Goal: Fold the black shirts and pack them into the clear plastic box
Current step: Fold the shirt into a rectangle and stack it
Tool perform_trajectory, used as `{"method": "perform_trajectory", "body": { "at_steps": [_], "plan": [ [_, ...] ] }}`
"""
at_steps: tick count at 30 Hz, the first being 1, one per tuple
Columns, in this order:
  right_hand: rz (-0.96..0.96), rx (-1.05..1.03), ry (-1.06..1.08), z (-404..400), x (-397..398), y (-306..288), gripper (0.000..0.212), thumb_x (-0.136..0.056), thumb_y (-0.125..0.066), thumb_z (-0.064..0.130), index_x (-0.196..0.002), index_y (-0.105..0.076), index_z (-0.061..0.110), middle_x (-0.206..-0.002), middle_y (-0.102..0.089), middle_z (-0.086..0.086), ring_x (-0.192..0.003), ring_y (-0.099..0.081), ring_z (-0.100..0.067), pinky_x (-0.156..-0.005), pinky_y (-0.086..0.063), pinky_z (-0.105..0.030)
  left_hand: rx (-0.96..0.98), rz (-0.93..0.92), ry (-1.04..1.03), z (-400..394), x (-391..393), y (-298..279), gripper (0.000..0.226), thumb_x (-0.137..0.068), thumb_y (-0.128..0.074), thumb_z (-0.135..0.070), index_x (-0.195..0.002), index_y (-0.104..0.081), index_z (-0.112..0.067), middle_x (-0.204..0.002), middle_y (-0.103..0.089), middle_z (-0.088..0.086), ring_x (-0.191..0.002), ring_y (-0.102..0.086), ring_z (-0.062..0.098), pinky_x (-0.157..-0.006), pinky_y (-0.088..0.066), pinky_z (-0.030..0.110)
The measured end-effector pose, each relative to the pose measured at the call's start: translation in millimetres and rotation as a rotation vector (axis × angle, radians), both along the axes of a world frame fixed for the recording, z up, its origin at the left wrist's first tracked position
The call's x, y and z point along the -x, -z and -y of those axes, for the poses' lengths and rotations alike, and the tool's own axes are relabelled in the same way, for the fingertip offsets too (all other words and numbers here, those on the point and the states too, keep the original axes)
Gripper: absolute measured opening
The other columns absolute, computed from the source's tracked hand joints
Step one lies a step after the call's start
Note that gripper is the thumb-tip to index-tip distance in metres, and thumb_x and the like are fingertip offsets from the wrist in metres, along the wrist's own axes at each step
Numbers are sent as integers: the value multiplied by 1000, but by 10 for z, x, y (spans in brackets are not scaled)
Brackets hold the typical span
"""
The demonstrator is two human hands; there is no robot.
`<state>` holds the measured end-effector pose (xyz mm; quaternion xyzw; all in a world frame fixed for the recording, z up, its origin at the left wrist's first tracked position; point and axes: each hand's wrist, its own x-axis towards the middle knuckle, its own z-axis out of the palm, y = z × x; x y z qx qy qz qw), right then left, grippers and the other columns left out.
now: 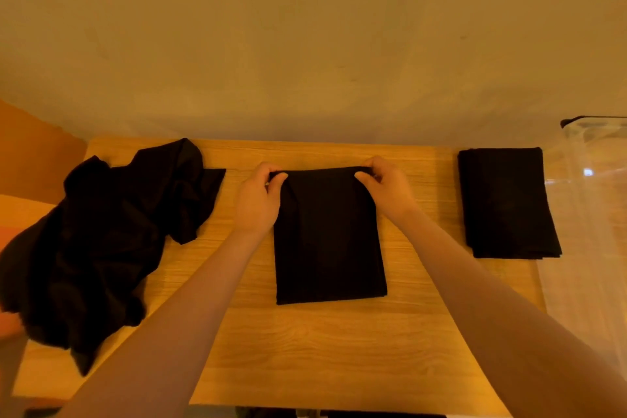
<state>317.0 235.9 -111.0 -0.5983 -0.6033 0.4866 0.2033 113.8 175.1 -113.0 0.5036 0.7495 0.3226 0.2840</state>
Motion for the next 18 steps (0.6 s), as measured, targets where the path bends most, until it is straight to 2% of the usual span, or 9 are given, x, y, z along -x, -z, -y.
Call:
{"method": "perform_trajectory", "body": {
  "at_steps": [2,5,7,9,11,13,15,17,18],
  "plan": [
    [133,-35,-36,-59,33,100,10,-93,-55,23,-94,-57,13,-77,-55,3,-72,-54,-14,-58,-41,-20,84,-15,-16,-74,41,129,21,-95,-50,-19,-105,-59,-2,-78,-54,0,-63,-45,5,-54,-34,14],
    [196,-116,-27,-37,78,164,15,-94,-53,22,-101,-58,9,-76,-52,6,-67,-48,-8,-54,-35,-14,131,-32,-52,-167,57,189,23,-95,-50,-22,-106,-57,-3,-74,-50,-6,-63,-45,5,-51,-35,11],
    [235,-151,12,32,90,157,21,-94,-52,20,-112,-55,8,-96,-54,2,-81,-51,-10,-61,-39,-15,148,-105,-89,-174,35,134,22,-94,-53,-23,-107,-55,-5,-83,-57,-1,-70,-51,10,-54,-36,13],
    [319,-259,33,120,86,133,28,-94,-51,16,-121,-52,9,-118,-52,-3,-97,-54,-16,-73,-48,-25,82,-299,-100,-95,8,61,22,-92,-55,-22,-109,-55,-7,-101,-60,7,-84,-57,19,-63,-40,22],
    [445,-480,-64,240,119,126,32,-93,-52,13,-124,-53,7,-125,-53,-9,-109,-54,-26,-86,-49,-38,-60,-462,44,80,-104,37,24,-91,-55,-18,-111,-57,-6,-110,-59,11,-97,-57,26,-75,-43,30],
    [534,-632,-266,381,190,177,37,-91,-48,20,-125,-55,7,-127,-56,-11,-115,-54,-30,-91,-46,-43,-132,-559,296,271,-268,104,31,-90,-52,-20,-118,-58,-6,-122,-58,12,-113,-54,29,-93,-44,39],
    [599,-583,-464,483,220,259,53,-90,-34,35,-133,-49,9,-138,-49,-10,-128,-46,-27,-101,-40,-44,-9,-639,460,411,-325,225,48,-92,-36,-34,-131,-50,-10,-140,-46,10,-131,-41,27,-106,-31,41],
    [658,-486,-507,515,153,349,67,-90,-17,49,-145,-29,13,-153,-22,-3,-142,-18,-18,-114,-19,-43,140,-657,469,494,-239,331,64,-91,-17,-47,-146,-26,-15,-154,-18,6,-143,-13,22,-113,-11,41],
    [680,-442,-489,508,98,384,72,-88,-9,54,-148,-17,16,-154,-5,2,-142,-2,-13,-116,-6,-41,191,-642,447,513,-178,368,68,-89,-10,-52,-148,-13,-17,-155,-2,4,-143,2,20,-114,-3,40]
  ]
}}
